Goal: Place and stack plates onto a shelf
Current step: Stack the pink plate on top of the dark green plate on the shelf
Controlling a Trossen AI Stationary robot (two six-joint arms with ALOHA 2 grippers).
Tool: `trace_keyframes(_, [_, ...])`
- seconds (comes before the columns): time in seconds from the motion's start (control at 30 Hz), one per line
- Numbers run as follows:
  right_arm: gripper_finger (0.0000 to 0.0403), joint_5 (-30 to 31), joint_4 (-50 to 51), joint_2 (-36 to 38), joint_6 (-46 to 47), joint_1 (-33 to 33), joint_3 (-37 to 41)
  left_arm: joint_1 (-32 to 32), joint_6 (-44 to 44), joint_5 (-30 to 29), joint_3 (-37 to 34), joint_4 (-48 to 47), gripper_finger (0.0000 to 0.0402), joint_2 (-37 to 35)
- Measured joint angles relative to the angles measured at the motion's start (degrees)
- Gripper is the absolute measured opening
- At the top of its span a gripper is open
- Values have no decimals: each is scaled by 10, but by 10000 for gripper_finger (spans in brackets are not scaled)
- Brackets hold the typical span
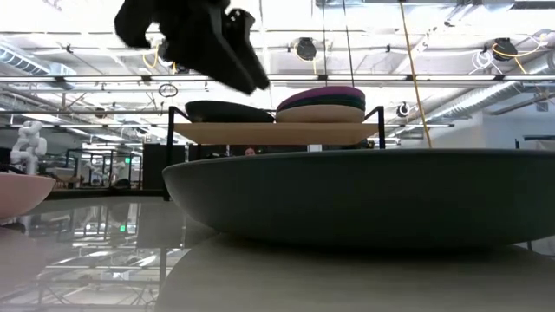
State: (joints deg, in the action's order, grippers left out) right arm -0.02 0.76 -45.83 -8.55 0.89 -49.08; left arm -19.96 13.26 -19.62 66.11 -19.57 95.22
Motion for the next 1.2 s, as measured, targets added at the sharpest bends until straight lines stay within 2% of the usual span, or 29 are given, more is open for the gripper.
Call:
trace_keyframes(0.2, [86, 46, -41, 15, 15, -62, 77, 0, 50, 31, 1, -7, 223, 52])
trace_keyframes(0.37, [86, 48, -91, 15, 18, -98, 113, 5, 78, 31, 1, -18, 223, 81])
trace_keyframes(0.5, [86, 50, -109, 14, 18, -113, 124, 18, 96, 31, 1, -16, 223, 102])
trace_keyframes(0.7, [86, 94, -108, 12, 18, -134, 124, 41, 115, 30, 1, -15, 217, 131])
trace_keyframes(0.83, [86, 94, -108, 11, 17, -142, 124, 53, 118, 31, 1, -14, 169, 135])
trace_keyframes(1.07, [86, 94, -108, 11, 17, -146, 124, 62, 122, 33, 1, -12, 30, 135])
trace_keyframes(1.2, [86, 94, -108, 11, 17, -146, 124, 59, 120, 29, 1, -11, 11, 134])
